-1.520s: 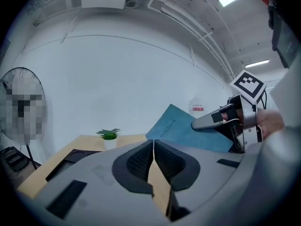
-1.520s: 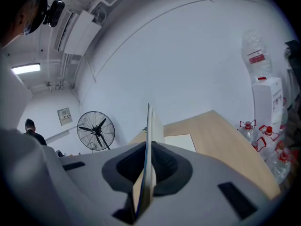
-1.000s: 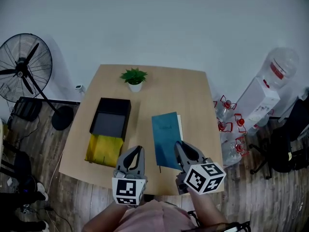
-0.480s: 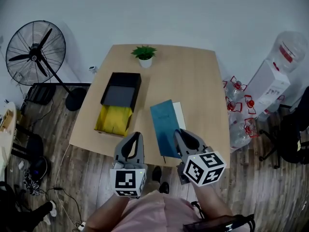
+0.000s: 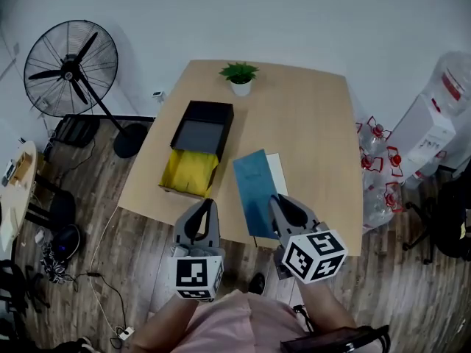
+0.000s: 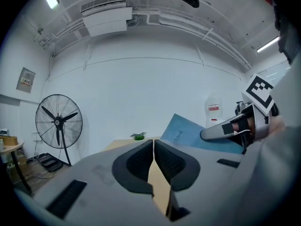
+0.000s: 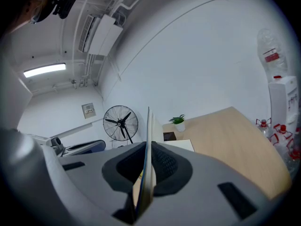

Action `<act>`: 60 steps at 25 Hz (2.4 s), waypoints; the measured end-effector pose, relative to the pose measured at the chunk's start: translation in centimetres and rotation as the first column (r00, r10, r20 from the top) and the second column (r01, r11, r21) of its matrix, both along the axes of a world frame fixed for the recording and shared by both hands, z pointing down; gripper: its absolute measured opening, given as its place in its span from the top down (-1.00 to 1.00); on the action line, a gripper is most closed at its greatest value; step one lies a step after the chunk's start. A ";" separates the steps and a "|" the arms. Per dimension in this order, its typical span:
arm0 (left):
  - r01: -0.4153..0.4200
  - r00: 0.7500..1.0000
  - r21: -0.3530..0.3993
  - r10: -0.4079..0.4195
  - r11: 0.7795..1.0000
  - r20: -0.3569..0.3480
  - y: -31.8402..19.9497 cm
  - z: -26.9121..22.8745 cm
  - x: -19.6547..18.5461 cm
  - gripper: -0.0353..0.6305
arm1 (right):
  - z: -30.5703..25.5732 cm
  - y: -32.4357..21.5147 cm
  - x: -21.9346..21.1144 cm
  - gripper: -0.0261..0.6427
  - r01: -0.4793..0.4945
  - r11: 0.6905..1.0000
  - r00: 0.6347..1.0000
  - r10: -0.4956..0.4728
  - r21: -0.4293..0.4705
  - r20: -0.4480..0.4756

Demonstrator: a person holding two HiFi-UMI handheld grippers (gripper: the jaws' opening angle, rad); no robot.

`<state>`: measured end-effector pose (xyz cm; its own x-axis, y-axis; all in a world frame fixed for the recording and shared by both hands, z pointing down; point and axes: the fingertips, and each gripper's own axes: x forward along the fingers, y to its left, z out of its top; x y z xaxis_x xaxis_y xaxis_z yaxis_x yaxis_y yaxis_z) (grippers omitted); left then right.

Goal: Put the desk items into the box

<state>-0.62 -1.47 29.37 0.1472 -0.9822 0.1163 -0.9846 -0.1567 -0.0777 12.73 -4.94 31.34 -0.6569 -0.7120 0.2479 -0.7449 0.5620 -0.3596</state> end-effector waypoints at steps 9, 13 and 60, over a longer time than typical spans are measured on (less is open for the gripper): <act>0.025 0.999 0.013 -0.025 1.000 -0.026 0.4 0.6 -7.2 0.84 | 0.2 -0.1 -6.9 0.83 0.012 1.000 0.999 -0.012 0.007 -0.042; 0.031 0.999 0.016 -0.031 0.999 -0.034 0.3 0.5 -12.2 0.84 | 0.3 -0.3 -11.3 0.83 0.004 1.000 0.999 -0.004 0.005 -0.054; -0.205 0.977 -0.173 0.212 0.963 0.018 -5.8 7.6 -28.8 0.84 | 11.5 -5.3 -27.2 0.82 -0.300 0.929 0.953 0.302 -0.215 -0.027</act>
